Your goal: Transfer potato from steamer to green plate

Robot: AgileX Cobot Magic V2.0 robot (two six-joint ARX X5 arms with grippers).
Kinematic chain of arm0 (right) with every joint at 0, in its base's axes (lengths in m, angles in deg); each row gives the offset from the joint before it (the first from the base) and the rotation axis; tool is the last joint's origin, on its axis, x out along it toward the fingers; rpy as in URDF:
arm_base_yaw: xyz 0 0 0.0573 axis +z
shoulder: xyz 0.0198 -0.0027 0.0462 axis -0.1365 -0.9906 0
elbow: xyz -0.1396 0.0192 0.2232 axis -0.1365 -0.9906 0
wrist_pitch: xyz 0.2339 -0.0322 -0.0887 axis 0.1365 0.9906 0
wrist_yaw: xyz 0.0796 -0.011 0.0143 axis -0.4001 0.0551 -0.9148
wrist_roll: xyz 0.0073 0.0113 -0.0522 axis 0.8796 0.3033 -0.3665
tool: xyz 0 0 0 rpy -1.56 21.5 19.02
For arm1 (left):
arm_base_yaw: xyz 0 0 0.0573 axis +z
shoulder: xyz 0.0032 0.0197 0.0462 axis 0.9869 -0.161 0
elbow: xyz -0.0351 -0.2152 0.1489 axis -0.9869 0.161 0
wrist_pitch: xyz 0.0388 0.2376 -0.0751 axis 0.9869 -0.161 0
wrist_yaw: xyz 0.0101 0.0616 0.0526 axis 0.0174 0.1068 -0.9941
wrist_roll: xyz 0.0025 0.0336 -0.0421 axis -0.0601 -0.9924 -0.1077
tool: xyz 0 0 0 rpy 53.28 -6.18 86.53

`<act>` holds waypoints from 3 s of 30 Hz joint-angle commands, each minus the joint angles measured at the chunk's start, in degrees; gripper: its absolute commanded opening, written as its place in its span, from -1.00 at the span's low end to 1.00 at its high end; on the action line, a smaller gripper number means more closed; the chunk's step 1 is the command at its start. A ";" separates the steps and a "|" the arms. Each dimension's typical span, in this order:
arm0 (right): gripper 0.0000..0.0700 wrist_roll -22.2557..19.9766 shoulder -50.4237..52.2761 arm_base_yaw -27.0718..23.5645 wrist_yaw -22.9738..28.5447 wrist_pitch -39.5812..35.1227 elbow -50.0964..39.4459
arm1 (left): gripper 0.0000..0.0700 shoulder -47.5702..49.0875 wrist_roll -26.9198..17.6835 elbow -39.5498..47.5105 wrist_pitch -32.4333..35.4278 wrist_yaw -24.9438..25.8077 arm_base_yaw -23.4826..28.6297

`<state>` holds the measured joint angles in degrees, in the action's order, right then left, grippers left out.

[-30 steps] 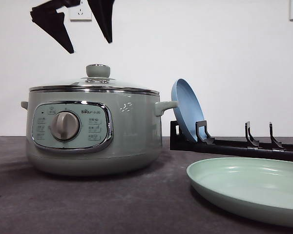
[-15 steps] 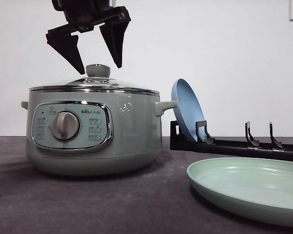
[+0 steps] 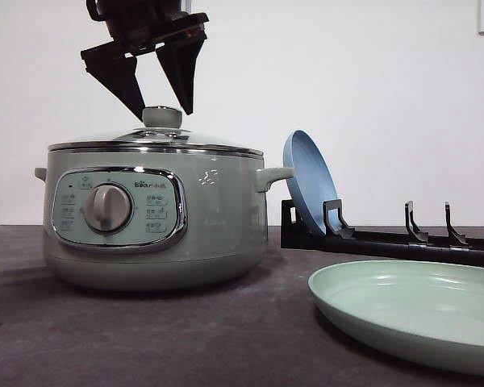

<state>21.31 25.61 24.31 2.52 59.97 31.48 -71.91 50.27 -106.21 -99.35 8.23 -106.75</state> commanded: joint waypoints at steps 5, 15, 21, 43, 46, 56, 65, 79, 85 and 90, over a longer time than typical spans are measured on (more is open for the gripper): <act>0.65 -0.70 -0.33 0.22 -0.09 -0.61 0.48 | 0.09 -1.60 -0.86 -1.60 0.14 0.83 0.53; 0.65 -0.67 -0.33 0.22 -0.10 -0.59 0.47 | 0.10 -1.72 -1.35 -1.60 -0.39 1.80 0.55; 0.65 -0.67 -0.33 0.22 -0.11 -0.59 0.47 | 0.10 -2.10 -1.74 -1.60 -0.58 1.81 0.55; 0.65 -0.70 -0.35 0.20 0.35 -0.63 0.48 | -0.97 -3.06 -1.69 -4.17 -1.17 1.79 0.50; 0.65 -0.70 -0.35 0.22 0.35 -0.63 0.48 | -0.97 -3.06 -1.43 -7.27 -2.16 1.79 0.50; 0.65 -0.96 -0.35 0.22 0.33 -0.65 0.46 | -0.97 -3.03 0.18 -20.16 -10.41 1.79 0.50; 0.65 -0.96 -0.35 0.22 0.33 -0.88 0.48 | -0.97 -1.66 0.23 -23.26 -12.23 1.48 0.50; 0.65 -0.92 -0.35 0.20 0.33 -1.46 0.46 | -0.97 1.11 -0.23 -23.26 -13.22 -2.93 6.53; 0.65 -0.92 -0.35 0.22 1.16 -1.46 0.46 | -0.97 1.22 0.08 -23.26 -13.70 -2.93 12.17; 0.65 -1.75 -0.35 0.22 1.44 -1.43 0.47 | -0.97 1.22 0.03 -23.25 -13.35 -2.93 16.25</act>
<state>20.53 25.61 24.31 3.92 59.12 31.48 -71.23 50.22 -126.86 -114.49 5.06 -90.58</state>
